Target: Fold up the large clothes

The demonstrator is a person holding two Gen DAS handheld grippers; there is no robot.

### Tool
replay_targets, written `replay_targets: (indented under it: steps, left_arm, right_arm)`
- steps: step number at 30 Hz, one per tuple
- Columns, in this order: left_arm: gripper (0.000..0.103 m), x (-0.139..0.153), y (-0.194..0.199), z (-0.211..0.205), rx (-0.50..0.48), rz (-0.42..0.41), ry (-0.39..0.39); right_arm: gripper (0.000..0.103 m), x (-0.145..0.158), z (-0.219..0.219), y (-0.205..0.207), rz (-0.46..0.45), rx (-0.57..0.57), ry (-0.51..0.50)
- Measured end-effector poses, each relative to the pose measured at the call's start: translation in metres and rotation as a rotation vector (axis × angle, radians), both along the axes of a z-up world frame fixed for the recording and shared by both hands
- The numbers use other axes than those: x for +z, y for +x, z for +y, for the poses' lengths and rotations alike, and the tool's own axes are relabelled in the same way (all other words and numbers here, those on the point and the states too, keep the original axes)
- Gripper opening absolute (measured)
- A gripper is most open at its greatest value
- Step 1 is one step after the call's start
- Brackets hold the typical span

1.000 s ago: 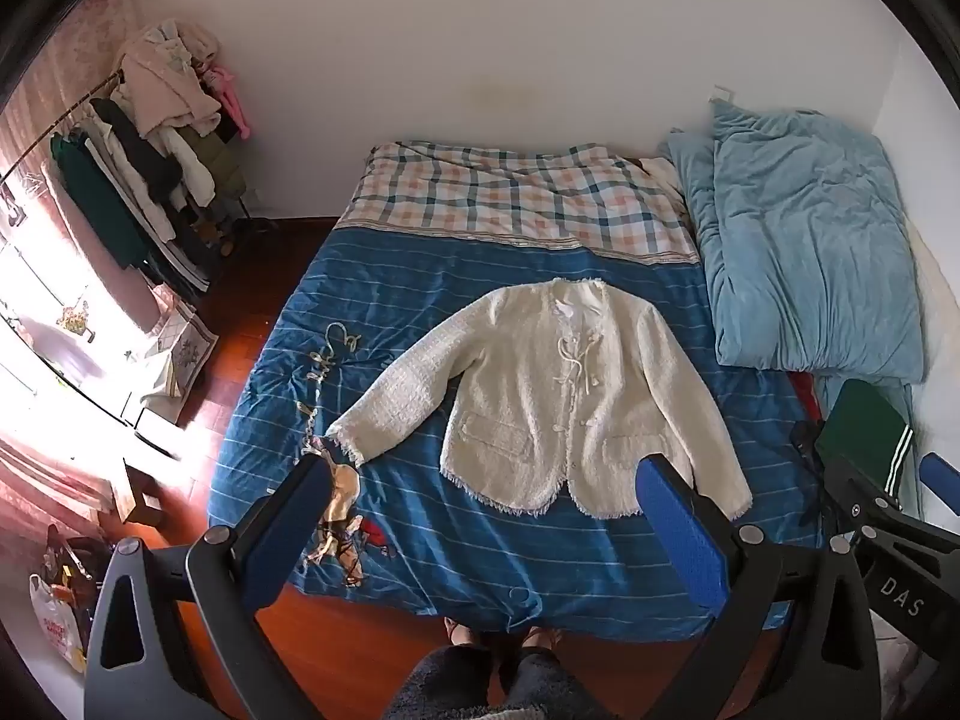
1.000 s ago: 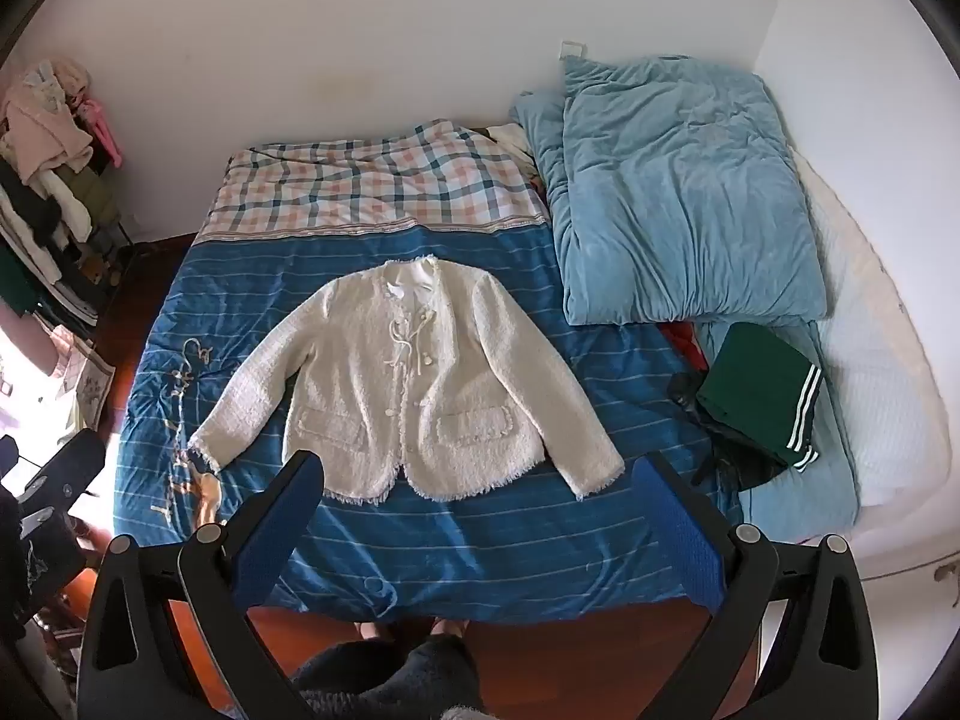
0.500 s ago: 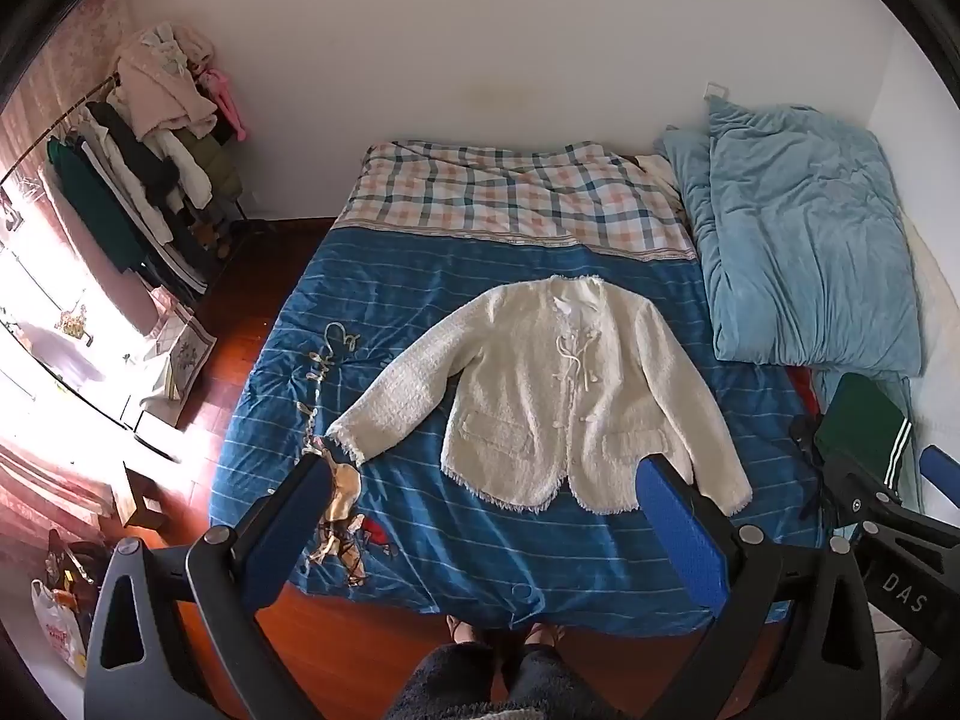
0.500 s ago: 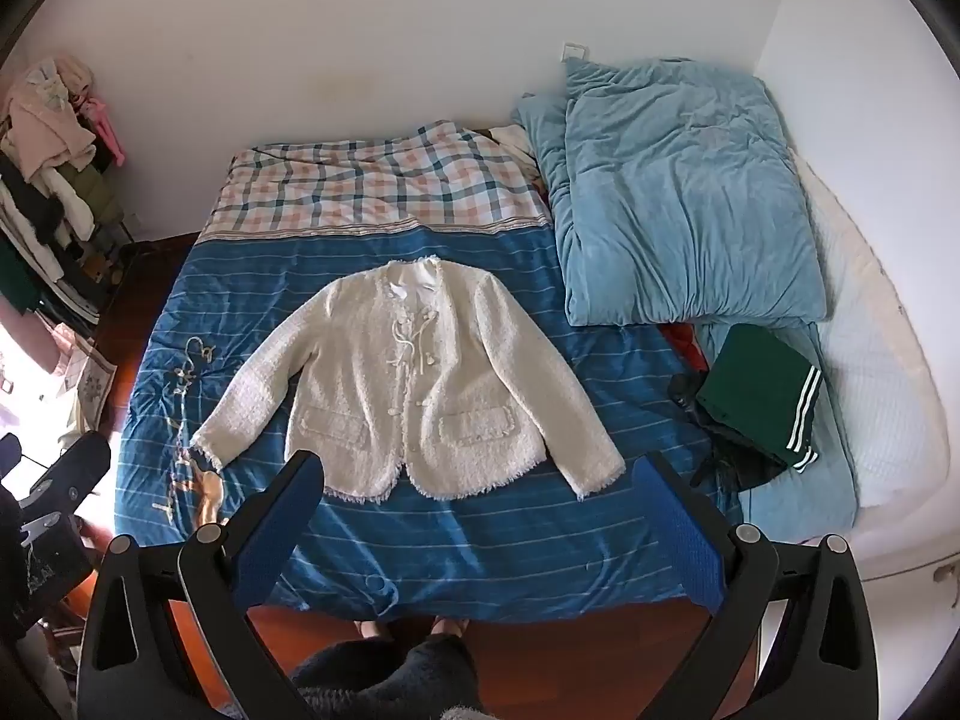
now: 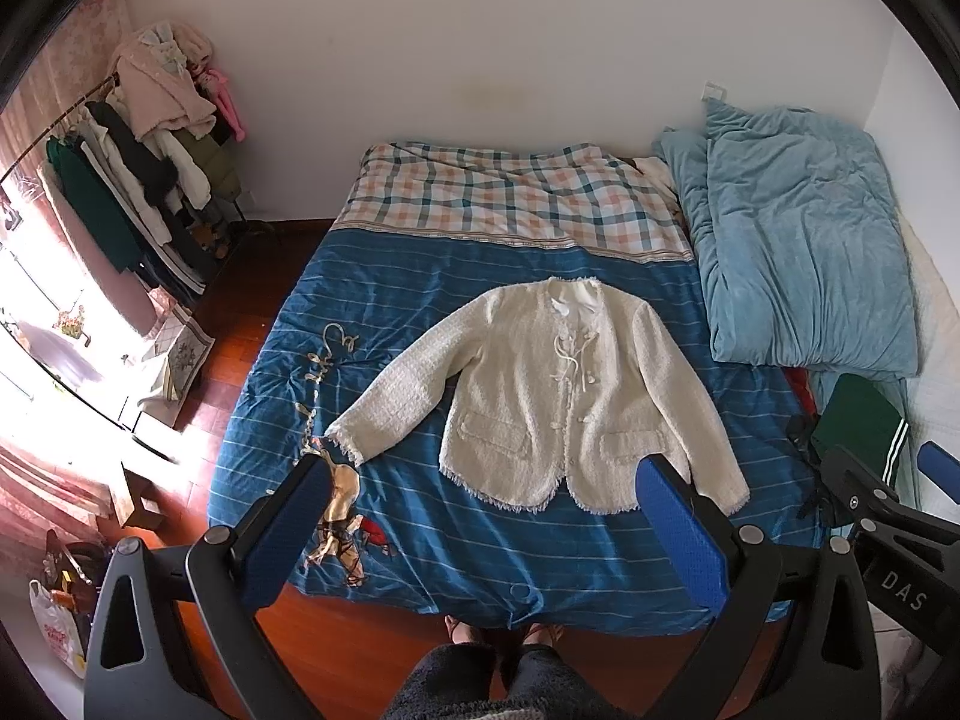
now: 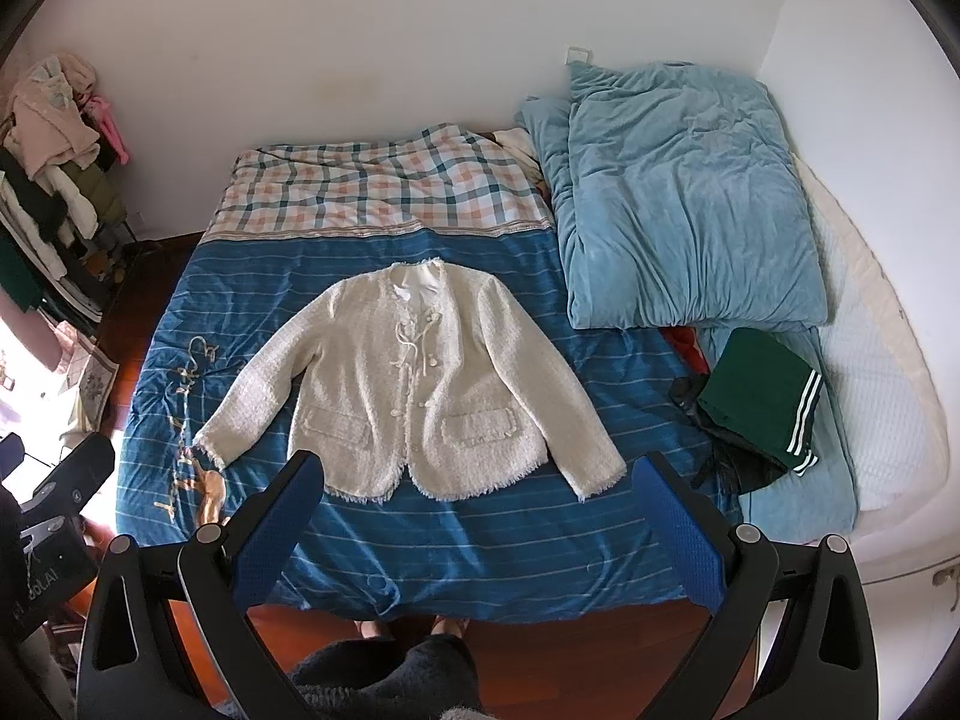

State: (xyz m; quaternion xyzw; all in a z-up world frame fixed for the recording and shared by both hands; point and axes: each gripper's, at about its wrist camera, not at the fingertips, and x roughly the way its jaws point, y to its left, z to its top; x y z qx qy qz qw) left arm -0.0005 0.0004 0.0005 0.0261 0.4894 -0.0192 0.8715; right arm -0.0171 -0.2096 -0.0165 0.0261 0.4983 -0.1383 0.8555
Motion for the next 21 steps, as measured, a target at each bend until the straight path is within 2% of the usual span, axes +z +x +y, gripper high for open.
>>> replay_targets:
  steps: [21]
  left_arm:
    - [0.103,-0.0002,-0.0057,-0.0044,0.001,0.0,-0.004]
  right_arm:
    - [0.103,0.0082,0.004,0.0018,-0.004,0.001,-0.004]
